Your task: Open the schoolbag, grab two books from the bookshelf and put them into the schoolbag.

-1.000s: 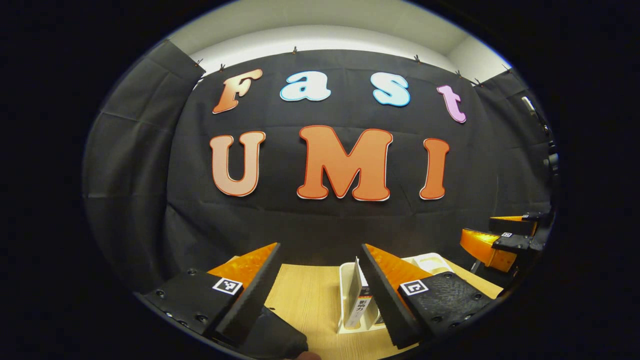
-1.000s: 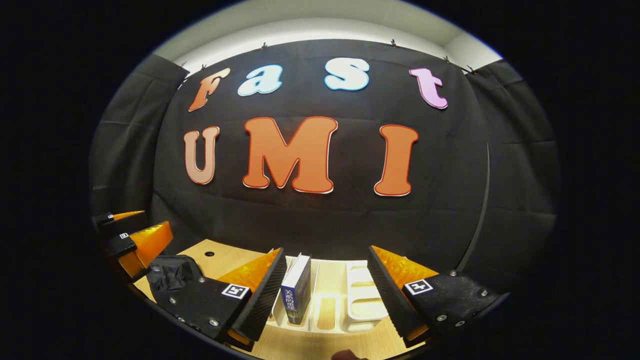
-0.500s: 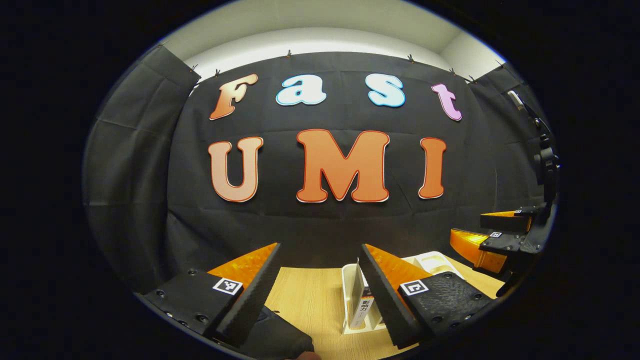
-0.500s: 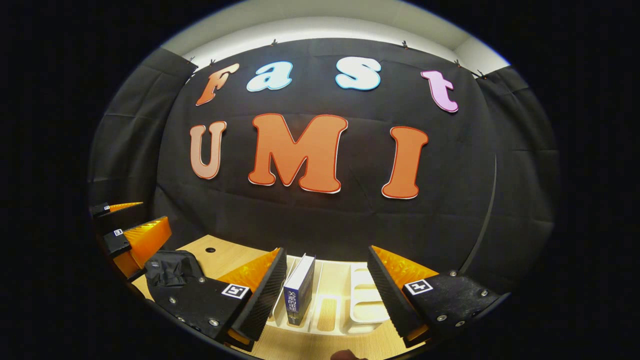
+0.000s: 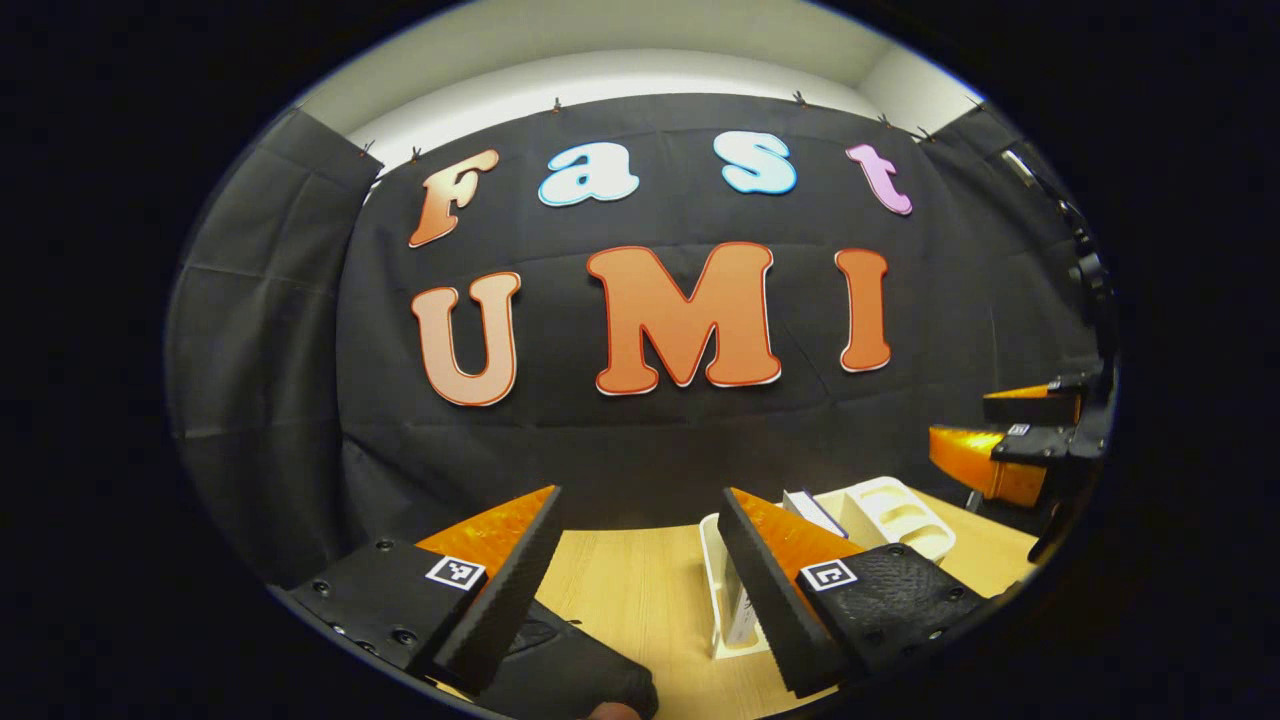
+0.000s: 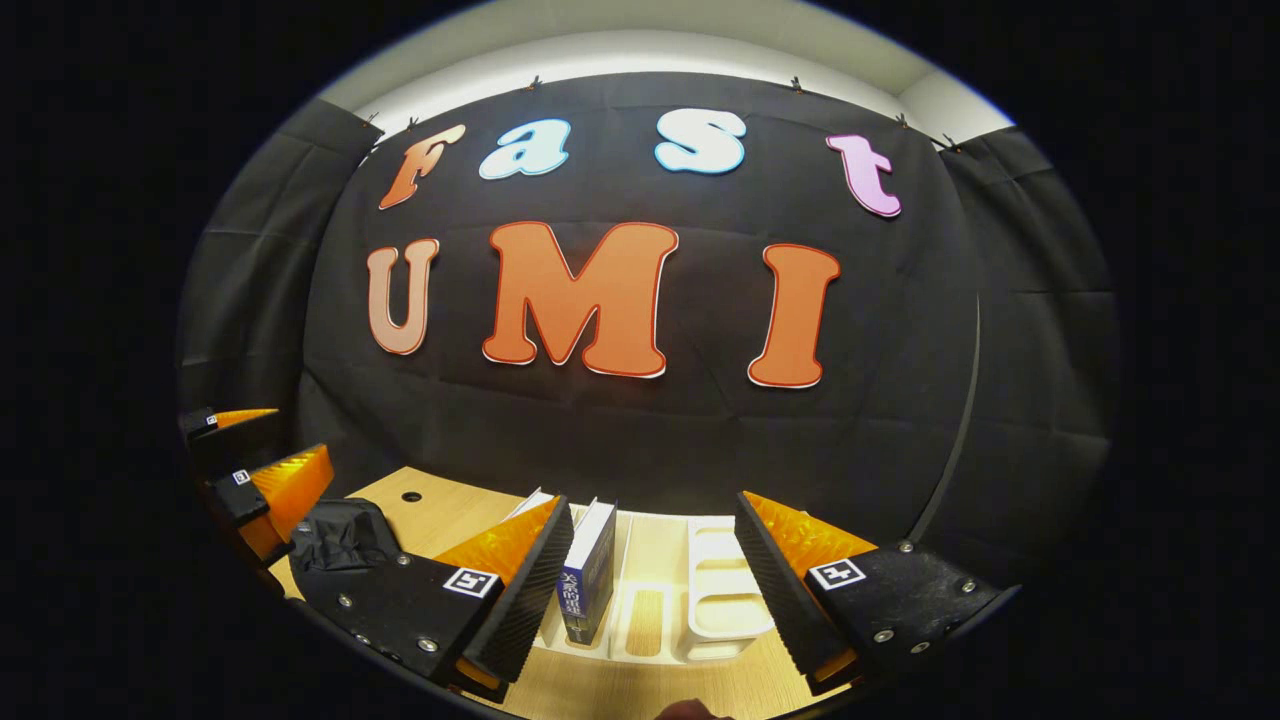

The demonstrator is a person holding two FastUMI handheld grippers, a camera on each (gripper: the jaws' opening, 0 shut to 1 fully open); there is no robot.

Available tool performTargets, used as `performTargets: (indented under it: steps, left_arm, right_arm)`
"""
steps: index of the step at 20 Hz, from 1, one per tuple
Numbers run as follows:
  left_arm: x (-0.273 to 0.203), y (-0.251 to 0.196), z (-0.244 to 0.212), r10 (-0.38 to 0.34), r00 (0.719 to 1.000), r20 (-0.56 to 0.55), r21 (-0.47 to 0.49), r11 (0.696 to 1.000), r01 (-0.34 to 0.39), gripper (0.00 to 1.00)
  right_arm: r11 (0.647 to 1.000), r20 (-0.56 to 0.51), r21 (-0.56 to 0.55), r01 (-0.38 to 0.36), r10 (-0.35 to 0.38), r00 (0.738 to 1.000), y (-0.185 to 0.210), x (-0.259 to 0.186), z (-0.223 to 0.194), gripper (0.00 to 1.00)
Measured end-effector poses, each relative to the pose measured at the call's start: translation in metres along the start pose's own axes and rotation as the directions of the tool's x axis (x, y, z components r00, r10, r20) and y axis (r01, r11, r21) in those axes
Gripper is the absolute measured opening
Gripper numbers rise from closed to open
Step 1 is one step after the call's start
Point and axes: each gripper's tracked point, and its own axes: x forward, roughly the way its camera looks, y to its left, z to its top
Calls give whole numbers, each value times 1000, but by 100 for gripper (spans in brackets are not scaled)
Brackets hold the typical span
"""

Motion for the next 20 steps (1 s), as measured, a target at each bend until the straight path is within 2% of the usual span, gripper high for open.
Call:
performTargets:
  steps: [5,8,14,20]
  left_arm:
    - [-8,4,-40,27,998,-62,101,995,-21,100]
    - [-12,8,-74,51,993,-108,190,981,-30,99]
    - [-22,27,-155,128,963,-237,365,930,-34,99]
    - [-31,33,-224,151,927,-343,518,854,53,98]
  right_arm:
    - [999,7,-22,-28,28,1000,2,-3,-6,97]
    - [999,3,-32,-31,31,1000,0,-3,-12,97]
    - [998,-27,-1,-63,63,998,-7,-6,-31,97]
    - [998,-51,-17,-68,67,996,-20,-4,-47,97]
